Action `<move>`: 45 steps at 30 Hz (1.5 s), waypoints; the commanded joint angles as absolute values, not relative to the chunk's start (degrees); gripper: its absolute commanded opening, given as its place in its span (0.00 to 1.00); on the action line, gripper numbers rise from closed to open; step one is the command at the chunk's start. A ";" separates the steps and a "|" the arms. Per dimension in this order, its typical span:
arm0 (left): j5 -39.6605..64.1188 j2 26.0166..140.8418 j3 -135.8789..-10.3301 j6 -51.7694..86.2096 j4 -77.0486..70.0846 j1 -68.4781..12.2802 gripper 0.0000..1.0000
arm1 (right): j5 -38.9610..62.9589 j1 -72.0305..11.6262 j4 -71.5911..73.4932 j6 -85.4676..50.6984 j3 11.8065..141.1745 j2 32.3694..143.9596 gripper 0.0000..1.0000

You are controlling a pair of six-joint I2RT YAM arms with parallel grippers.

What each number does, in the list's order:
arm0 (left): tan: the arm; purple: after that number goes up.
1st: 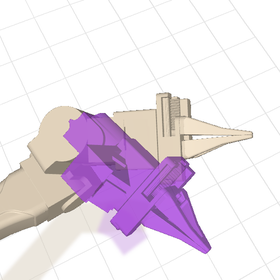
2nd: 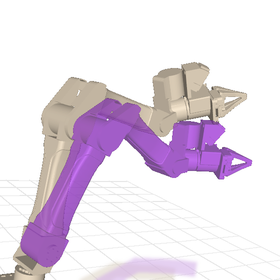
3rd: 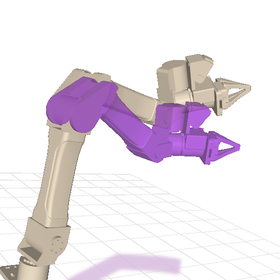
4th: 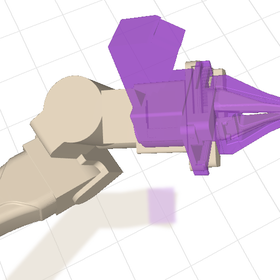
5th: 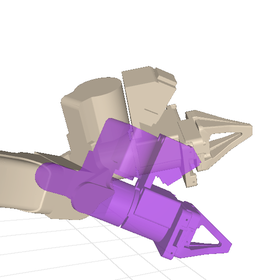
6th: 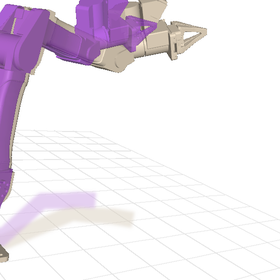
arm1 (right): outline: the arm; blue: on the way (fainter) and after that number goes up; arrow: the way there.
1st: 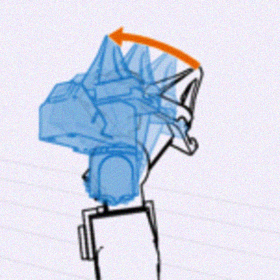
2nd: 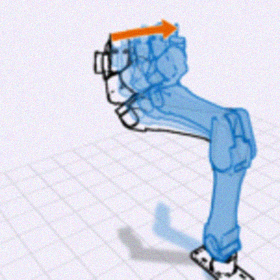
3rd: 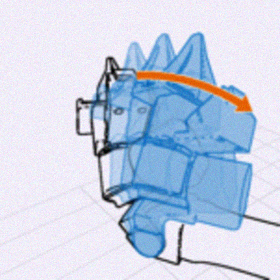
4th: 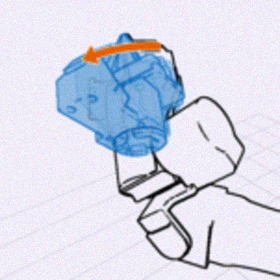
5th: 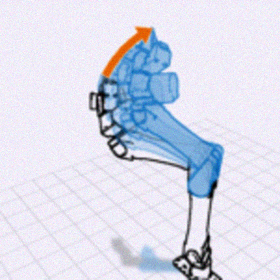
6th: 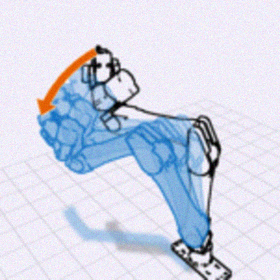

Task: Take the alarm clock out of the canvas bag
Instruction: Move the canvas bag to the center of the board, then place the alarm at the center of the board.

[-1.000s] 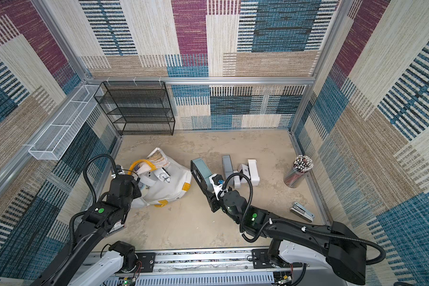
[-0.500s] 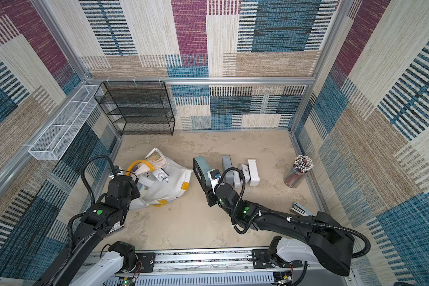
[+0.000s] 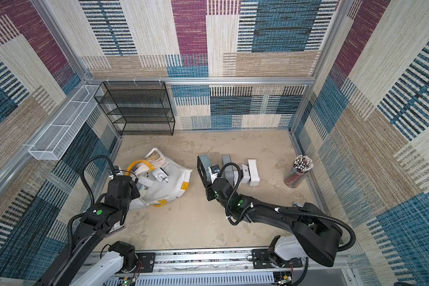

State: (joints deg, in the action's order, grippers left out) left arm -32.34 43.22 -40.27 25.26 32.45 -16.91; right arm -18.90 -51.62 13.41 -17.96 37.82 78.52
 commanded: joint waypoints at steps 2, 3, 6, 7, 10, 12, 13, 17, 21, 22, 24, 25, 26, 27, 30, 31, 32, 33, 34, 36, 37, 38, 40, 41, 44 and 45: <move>-32.42 43.07 -40.02 25.16 34.29 -16.77 0.00 | -18.74 -51.42 15.74 -19.37 39.36 80.39 0.24; -32.43 43.10 -40.03 25.13 34.28 -16.79 0.00 | -18.74 -51.35 15.65 -19.55 39.61 80.88 0.24; -32.41 42.98 -39.91 25.14 34.22 -16.72 0.00 | -18.95 -51.15 15.15 -20.18 40.40 82.24 0.24; -32.35 42.98 -39.91 25.14 34.21 -16.78 0.00 | -19.07 -51.07 14.88 -20.53 40.72 82.81 0.24; -32.29 42.98 -39.91 25.09 34.19 -16.73 0.00 | -19.19 -50.91 14.37 -21.07 41.78 84.23 0.24; -32.18 42.92 -39.95 25.04 34.20 -16.70 0.00 | -19.20 -50.81 14.03 -21.33 42.55 85.19 0.24; -32.16 42.89 -40.05 25.05 34.18 -16.73 0.00 | -19.21 -50.80 13.74 -21.51 42.91 85.77 0.24; -32.12 42.50 -40.06 24.79 34.28 -16.71 0.00 | -19.18 -50.68 13.10 -22.18 44.10 87.49 0.24; -31.90 42.28 -40.03 24.61 34.28 -16.73 0.00 | -19.08 -50.45 12.44 -22.72 45.16 88.89 0.24; -31.70 42.28 -40.04 24.58 34.19 -16.70 0.00 | -19.24 -50.36 12.31 -22.88 45.37 89.28 0.24; -31.33 42.28 -40.05 24.71 34.06 -16.77 0.00 | -19.32 -50.27 12.30 -23.04 45.65 89.95 0.25; -31.20 42.27 -39.93 24.78 33.83 -16.69 0.00 | -19.32 -50.21 12.26 -23.14 45.79 90.37 0.25; -30.99 42.28 -39.98 24.79 33.71 -16.73 0.00 | -19.27 -50.21 12.18 -23.17 46.09 90.64 0.25; -30.92 42.23 -39.96 24.79 33.59 -16.72 0.00 | -19.24 -50.19 12.05 -23.24 46.15 90.92 0.25; -30.48 42.29 -39.88 24.69 33.40 -16.69 0.00 | -19.08 -50.18 11.47 -23.21 46.74 91.86 0.25; -30.38 42.28 -39.82 24.61 33.36 -16.77 0.00 | -19.24 -50.10 11.30 -23.21 46.83 92.21 0.25; -30.38 42.32 -39.84 24.61 33.31 -16.70 0.00 | -19.25 -50.15 11.17 -23.22 46.85 92.48 0.24; -30.31 42.28 -39.82 24.61 33.32 -16.75 0.00 | -19.16 -50.15 11.08 -23.27 46.88 92.76 0.25; -30.32 42.25 -39.81 24.51 33.31 -16.72 0.00 | -19.20 -50.10 10.99 -23.29 46.96 93.01 0.24; -30.19 42.28 -39.89 24.52 33.31 -16.78 0.00 | -19.28 -50.02 10.75 -23.45 47.02 93.50 0.24; -30.18 42.28 -39.83 24.52 33.31 -16.73 0.00 | -19.42 -50.02 10.60 -23.52 47.19 93.74 0.25; -30.14 42.28 -39.82 24.52 33.27 -16.75 0.00 | -19.57 -50.01 10.48 -23.53 47.27 93.90 0.25; -30.05 42.28 -39.82 24.46 33.31 -16.73 0.00 | -19.67 -50.01 10.12 -23.60 47.50 94.45 0.25; -30.00 42.28 -39.89 24.52 33.28 -16.76 0.00 | -19.69 -49.97 9.87 -23.62 47.65 94.70 0.26; -29.94 42.27 -39.84 24.52 33.22 -16.70 0.00 | -19.63 -50.03 9.10 -23.55 48.17 95.18 0.31; -29.96 42.24 -39.81 24.59 33.27 -16.70 0.00 | -19.69 -50.01 8.91 -23.57 48.23 95.19 0.33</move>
